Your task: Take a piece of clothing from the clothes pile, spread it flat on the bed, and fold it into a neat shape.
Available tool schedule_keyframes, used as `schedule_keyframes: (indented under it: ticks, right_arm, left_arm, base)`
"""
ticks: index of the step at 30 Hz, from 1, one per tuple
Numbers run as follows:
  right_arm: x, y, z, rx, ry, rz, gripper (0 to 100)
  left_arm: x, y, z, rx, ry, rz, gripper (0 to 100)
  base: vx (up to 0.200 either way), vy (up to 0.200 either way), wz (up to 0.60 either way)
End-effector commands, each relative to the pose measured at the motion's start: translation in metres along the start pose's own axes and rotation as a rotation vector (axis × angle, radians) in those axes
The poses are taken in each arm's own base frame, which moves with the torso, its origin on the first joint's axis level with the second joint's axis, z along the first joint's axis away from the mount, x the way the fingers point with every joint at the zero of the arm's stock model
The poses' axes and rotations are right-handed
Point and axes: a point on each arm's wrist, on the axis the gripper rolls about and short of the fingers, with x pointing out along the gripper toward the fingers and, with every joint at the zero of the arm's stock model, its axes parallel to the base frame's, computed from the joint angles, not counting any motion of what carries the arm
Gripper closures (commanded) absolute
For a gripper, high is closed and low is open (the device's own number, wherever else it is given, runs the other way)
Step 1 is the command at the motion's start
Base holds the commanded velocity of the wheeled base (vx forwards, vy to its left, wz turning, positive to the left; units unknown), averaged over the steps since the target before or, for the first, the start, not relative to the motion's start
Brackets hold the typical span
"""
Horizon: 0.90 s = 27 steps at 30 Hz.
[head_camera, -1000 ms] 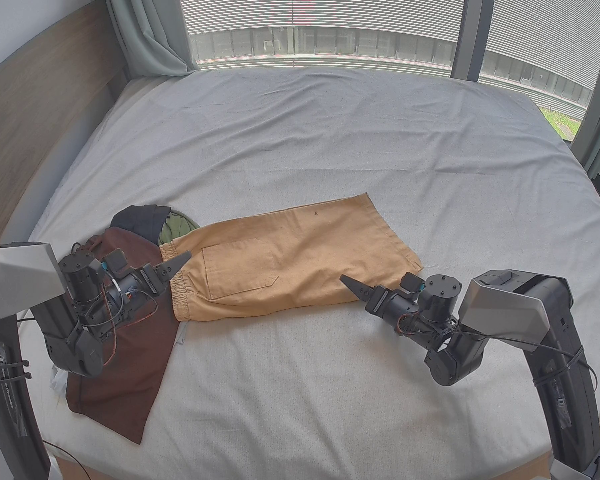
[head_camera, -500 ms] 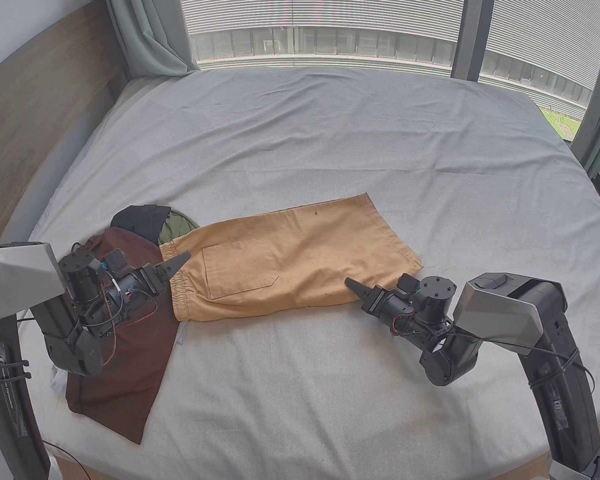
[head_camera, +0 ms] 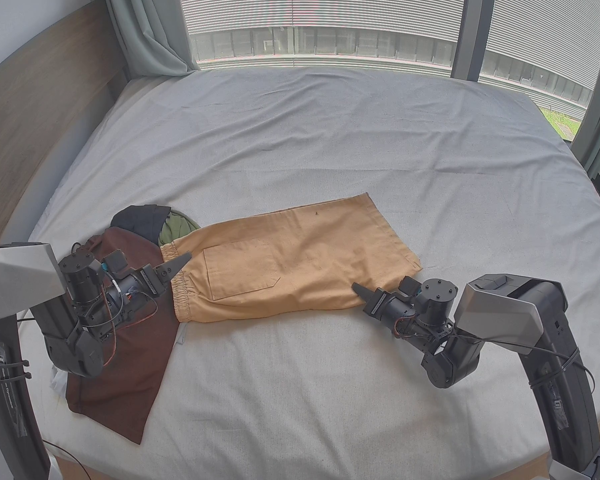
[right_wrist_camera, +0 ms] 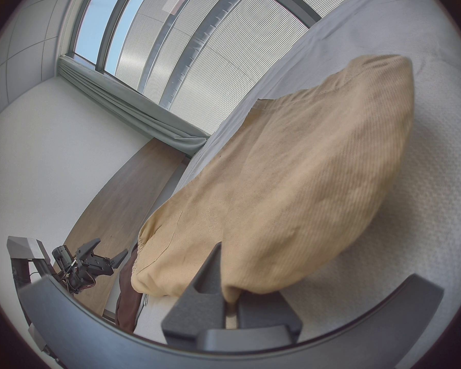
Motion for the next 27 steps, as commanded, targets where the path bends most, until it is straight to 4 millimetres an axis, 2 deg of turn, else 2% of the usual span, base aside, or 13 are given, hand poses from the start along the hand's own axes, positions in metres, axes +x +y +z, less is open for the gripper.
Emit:
schedule_keyframes:
  ticks: [1,17,27]
  right_arm:
    - [-0.007,0.001,-0.002,0.005,0.019,-0.014,100]
    - [-0.016,0.003,-0.007,0.008,0.04,-0.027,100]
    - [-0.034,0.014,-0.001,0.015,0.073,-0.048,100]
  left_arm:
    - [0.0,-0.001,0.001,0.003,-0.004,-0.003,0]
    - [-0.003,-0.005,0.003,0.003,-0.005,-0.007,0]
    - [-0.006,-0.008,0.006,0.009,-0.009,-0.011,0]
  base:
    - [0.0,0.0,0.0]
    - [0.0,0.0,0.0]
    - [0.0,0.0,0.0]
